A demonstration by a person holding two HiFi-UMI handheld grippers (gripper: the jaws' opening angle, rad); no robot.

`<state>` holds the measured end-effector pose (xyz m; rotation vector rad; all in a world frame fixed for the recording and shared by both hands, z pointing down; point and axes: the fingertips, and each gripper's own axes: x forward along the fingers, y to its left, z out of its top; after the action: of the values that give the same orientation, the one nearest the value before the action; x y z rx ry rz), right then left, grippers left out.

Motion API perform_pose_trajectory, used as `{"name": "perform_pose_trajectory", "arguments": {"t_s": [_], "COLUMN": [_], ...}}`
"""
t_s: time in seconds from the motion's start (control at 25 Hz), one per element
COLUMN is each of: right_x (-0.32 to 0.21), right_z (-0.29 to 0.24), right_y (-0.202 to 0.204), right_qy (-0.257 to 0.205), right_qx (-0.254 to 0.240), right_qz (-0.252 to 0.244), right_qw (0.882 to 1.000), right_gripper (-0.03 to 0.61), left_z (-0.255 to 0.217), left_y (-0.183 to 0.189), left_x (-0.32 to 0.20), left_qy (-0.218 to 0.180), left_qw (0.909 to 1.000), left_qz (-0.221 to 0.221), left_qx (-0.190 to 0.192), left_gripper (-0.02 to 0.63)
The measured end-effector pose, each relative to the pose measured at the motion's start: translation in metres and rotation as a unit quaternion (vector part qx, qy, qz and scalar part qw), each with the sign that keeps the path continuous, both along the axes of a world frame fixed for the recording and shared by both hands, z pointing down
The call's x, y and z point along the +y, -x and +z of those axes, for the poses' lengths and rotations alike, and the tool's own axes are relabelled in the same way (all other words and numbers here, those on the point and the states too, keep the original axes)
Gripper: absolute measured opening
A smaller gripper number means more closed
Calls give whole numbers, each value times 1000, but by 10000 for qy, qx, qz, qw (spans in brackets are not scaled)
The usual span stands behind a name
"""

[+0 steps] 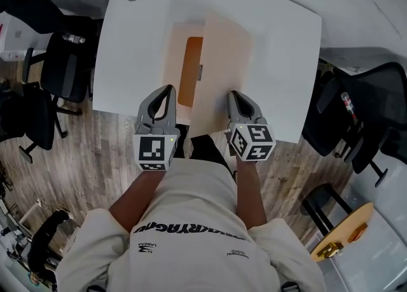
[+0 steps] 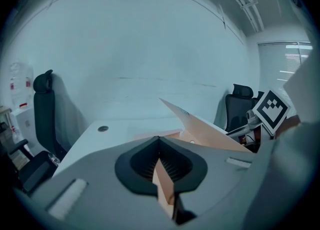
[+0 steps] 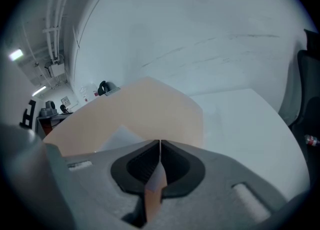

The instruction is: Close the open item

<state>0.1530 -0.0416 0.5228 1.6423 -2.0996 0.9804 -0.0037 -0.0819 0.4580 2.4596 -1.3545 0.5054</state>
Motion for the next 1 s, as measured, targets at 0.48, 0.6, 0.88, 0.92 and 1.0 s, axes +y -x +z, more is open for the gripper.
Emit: {"name": "perform_pose_trajectory", "arguments": {"t_s": [0.48, 0.6, 0.88, 0.92, 1.0], "right_x": [-5, -5, -8, -9, -10], "right_z": [2, 3, 7, 7, 7], "right_y": [14, 17, 24, 25, 27], "right_qy": [68, 91, 121, 129, 154], "right_qx": [196, 218, 280, 310, 364], "right_qz": [-146, -160, -191, -204, -233], "right_qw": [9997, 9996, 9994, 9992, 9989], "right_gripper": [6, 6, 6, 6, 6], "left_z": [14, 18, 30, 32, 36], "left_y": [16, 20, 30, 31, 35], "left_x": [-10, -10, -13, -13, -15], "left_qy": [2, 13, 117, 142, 202], "left_qw": [9999, 9998, 9997, 9996, 9995], "left_qz": [-13, -11, -39, -40, -39], "left_qx": [-133, -184, -226, -230, -244], "left_gripper": [-6, -6, -6, -6, -6]}}
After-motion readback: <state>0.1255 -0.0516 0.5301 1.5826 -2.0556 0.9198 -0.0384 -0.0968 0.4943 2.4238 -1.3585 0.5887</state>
